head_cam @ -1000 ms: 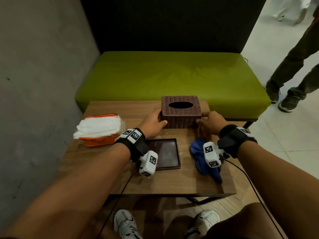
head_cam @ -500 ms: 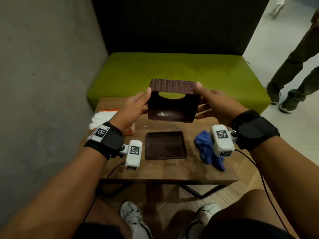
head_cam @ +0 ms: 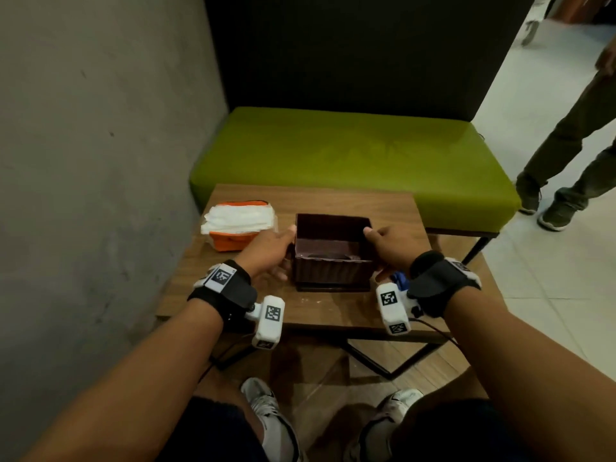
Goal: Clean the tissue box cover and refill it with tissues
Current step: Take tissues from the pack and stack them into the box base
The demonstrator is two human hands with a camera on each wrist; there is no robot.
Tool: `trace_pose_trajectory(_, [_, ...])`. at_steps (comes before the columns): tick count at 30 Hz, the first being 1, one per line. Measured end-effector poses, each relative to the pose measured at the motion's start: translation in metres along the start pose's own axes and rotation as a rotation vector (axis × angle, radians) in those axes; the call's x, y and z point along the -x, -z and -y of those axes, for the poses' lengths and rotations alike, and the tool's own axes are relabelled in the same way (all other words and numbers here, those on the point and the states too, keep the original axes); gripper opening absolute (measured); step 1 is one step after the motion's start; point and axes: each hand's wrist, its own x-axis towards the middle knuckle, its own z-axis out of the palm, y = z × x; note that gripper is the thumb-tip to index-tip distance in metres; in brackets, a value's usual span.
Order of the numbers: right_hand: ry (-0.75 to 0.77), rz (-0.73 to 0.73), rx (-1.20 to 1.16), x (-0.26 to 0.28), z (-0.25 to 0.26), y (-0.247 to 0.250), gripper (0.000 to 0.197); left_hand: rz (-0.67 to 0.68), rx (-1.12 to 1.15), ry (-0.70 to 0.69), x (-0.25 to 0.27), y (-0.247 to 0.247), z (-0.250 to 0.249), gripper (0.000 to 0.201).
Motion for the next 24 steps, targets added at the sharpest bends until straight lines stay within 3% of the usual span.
trace_pose_trajectory(3, [-0.021,0.005,0.025,-0.005,-0.007,-0.004,0.046,-0.006,-0.022,0.087,-0.004,-0.007,0.010,0.058])
trace_pose_trajectory(9, [0.019,-0.038,0.108,-0.011,-0.010,-0.005,0.040,0.018,-0.030,0.108,-0.010,-0.009,0.012,0.061])
trace_pose_trajectory(24, [-0.030,-0.081,0.139,-0.016,-0.018,-0.002,0.051,0.043,-0.042,0.026,-0.002,0.002,0.020,0.050])
